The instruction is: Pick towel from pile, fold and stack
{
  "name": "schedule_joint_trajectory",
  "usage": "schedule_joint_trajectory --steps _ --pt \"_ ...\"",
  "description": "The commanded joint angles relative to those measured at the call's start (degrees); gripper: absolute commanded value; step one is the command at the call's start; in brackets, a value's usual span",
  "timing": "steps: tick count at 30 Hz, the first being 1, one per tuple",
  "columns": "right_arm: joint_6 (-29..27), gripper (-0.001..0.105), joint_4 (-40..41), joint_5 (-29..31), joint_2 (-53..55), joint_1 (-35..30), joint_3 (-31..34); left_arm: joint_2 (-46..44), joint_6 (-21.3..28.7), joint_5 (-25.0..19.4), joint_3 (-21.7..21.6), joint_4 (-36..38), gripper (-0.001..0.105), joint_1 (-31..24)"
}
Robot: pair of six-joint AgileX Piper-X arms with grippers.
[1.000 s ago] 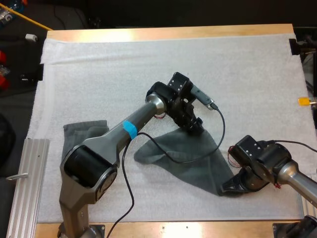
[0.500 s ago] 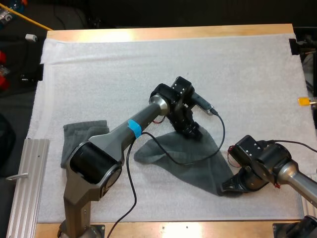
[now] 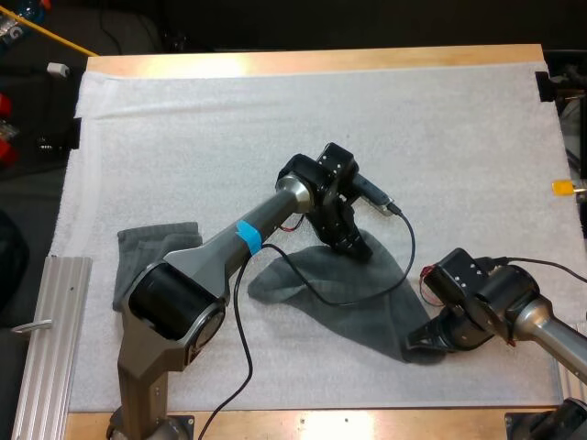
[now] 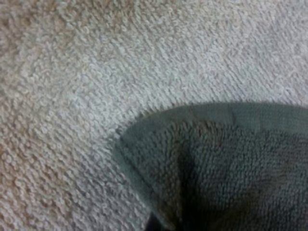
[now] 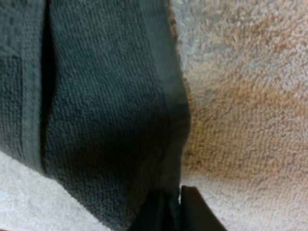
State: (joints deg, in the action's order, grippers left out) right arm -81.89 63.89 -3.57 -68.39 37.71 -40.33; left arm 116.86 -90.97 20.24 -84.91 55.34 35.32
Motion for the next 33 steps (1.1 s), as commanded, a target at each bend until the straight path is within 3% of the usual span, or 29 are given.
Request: schedule_joint_trajectory --steps 1,8,11,15,22,33 --pt "0.37 0.0 -0.33 -0.18 0.38 -0.03 -0.02 -1.81 0.02 -0.24 -0.34 0.17 0.0 0.32" --pt "1.68 0.0 -1.83 0.57 0.38 -0.03 -0.43 -8.56 0.05 -0.37 -2.22 -0.26 0.0 0.32" --pt "2.47 0.0 -1.74 4.16 1.42 -0.03 -2.36 -12.69 0.05 -0.37 -3.43 0.2 0.0 0.32" --pt "2.31 0.0 -1.74 9.55 4.9 -0.1 -8.57 -19.5 0.05 -0.66 -3.62 0.2 0.0 0.11" --pt "-0.15 0.0 0.52 14.7 9.52 -0.16 -20.88 -32.29 -0.1 -5.97 -3.62 2.95 0.0 -0.01" --pt "-3.56 0.0 8.41 15.36 10.03 -0.16 -34.55 -47.26 -1.95 -6.81 -3.62 9.47 0.0 0.28"
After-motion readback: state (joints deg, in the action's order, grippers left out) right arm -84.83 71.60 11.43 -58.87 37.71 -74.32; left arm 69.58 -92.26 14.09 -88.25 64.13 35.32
